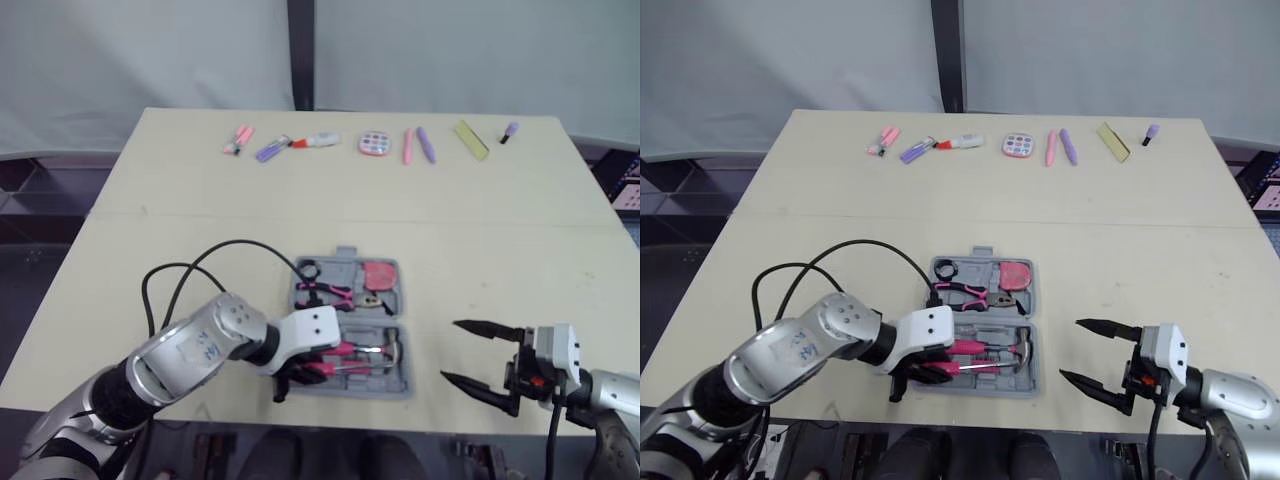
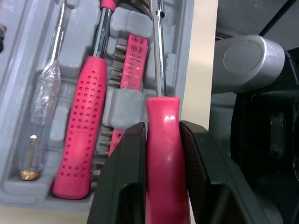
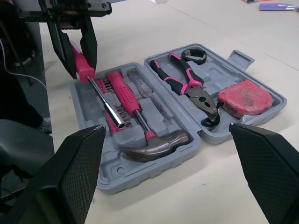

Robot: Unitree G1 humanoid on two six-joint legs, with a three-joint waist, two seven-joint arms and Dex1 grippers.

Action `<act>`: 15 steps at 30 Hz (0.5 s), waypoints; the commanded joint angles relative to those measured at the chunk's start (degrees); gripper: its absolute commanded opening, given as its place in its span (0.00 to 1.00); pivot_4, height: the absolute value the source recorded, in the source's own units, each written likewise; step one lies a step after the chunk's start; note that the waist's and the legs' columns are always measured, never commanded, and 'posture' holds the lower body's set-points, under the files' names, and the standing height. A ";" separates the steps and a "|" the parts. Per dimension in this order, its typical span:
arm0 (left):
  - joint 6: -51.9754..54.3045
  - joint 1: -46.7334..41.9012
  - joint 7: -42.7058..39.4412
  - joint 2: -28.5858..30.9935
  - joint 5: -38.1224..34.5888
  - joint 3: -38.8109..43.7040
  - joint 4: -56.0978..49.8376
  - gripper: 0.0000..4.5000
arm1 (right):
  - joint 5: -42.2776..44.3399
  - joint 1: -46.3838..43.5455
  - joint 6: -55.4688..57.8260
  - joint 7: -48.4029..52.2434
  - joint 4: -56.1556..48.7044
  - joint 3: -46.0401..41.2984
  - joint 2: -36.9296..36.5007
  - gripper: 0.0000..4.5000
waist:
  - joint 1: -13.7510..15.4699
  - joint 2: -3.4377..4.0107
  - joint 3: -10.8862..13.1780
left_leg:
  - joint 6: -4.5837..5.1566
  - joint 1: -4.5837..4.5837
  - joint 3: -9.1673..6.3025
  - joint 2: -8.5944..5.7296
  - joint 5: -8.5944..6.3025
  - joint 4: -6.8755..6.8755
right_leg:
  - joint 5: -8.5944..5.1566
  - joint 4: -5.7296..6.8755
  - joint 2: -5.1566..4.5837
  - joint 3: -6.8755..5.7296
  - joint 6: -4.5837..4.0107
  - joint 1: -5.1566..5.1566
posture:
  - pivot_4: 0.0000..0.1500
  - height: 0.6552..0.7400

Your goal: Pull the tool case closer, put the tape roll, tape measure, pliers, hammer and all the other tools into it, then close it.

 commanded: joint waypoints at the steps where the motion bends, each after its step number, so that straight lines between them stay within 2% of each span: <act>1: 2.87 -0.60 2.03 -1.49 -1.75 -1.21 -2.26 0.13 | -0.24 0.84 -0.21 0.43 -1.69 -0.50 -0.73 1.00 | -0.04 -0.01 0.00 | 0.01 0.00 0.00 0.00 0.00 0.00 | 0.00 0.00 0.00 0.00 0.00 0.00 | 1.00 1.00; 7: 5.02 -0.57 4.79 -3.81 -3.04 -3.40 -1.62 0.13 | -0.12 1.73 -0.37 0.38 -1.92 -1.09 -0.87 1.00 | -0.04 -0.01 0.01 | 0.01 0.00 0.01 0.00 0.00 0.03 | 0.00 0.00 0.01 0.00 0.00 0.00 | 1.00 1.00; 15: 0.73 -4.48 4.46 -1.67 -2.02 -8.95 2.27 0.13 | -0.21 2.92 -0.58 1.30 -1.66 -1.22 -1.59 1.00 | -0.02 -0.01 0.00 | 0.01 0.00 0.01 -0.02 0.00 0.06 | 0.00 0.00 0.01 -0.01 0.00 0.01 | 1.00 1.00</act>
